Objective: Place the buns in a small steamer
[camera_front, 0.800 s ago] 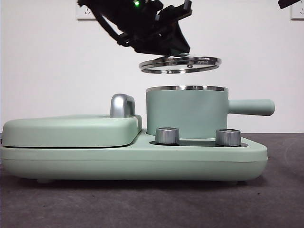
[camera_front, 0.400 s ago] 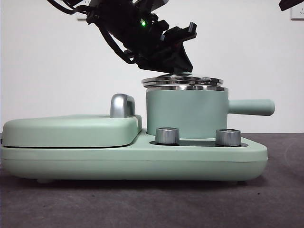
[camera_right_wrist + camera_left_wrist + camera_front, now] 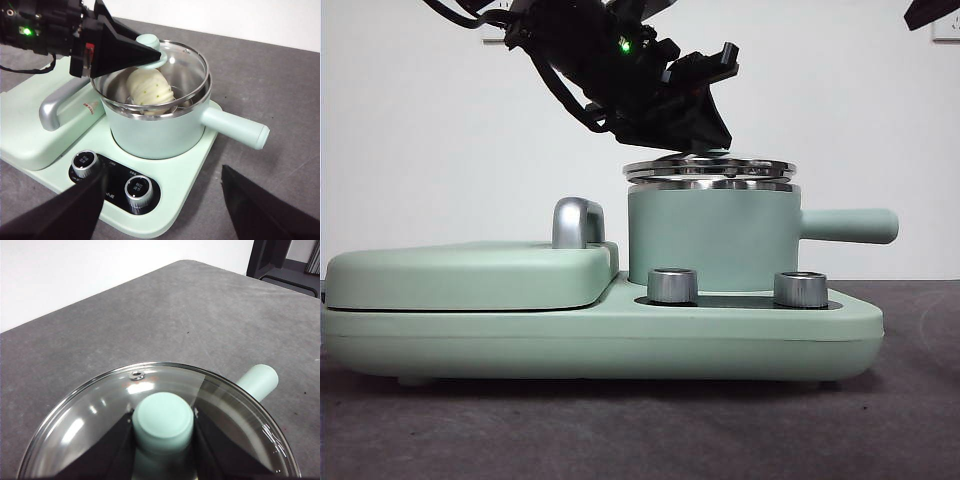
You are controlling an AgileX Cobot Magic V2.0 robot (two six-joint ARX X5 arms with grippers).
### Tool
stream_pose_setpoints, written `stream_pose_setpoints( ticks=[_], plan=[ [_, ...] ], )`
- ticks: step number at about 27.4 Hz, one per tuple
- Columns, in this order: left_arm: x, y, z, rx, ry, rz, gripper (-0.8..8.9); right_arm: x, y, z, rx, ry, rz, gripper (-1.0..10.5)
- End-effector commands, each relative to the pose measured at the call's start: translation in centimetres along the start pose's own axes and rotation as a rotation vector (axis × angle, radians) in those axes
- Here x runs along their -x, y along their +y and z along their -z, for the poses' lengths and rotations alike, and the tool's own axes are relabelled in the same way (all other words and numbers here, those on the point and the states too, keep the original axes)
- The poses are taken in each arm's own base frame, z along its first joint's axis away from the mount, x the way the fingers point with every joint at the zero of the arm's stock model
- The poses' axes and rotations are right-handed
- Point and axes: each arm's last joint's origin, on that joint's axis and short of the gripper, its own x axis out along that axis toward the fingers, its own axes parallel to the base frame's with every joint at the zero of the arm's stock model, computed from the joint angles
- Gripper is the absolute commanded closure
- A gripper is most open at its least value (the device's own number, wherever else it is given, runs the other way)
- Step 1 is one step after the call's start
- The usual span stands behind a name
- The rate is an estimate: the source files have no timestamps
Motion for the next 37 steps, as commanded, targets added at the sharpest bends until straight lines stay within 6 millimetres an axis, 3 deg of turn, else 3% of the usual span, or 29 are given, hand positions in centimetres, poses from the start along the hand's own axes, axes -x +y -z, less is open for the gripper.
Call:
stream_pose_setpoints(
  ticks=[1, 31, 32, 37],
  plan=[
    [-0.66, -0.25, -0.86, -0.018, -0.053, 0.007, 8.04, -0.04, 0.09, -0.26, 0.006, -0.005, -0.002, 5.9],
    [-1.51, -0.31, 0.09, -0.001, -0.032, 0.014, 8.02, -0.13, 0.09, -0.23, 0.007, 0.002, -0.001, 5.9],
    [-1.48, -0.31, 0.05, 0.014, -0.033, 0.015, 7.85, -0.13, 0.09, -0.23, 0.007, 0.003, -0.001, 5.9],
    [-1.16, -0.32, -0.34, 0.077, -0.042, 0.016, 5.2, -0.13, 0.09, -0.23, 0.007, 0.003, -0.001, 5.9]
  ],
)
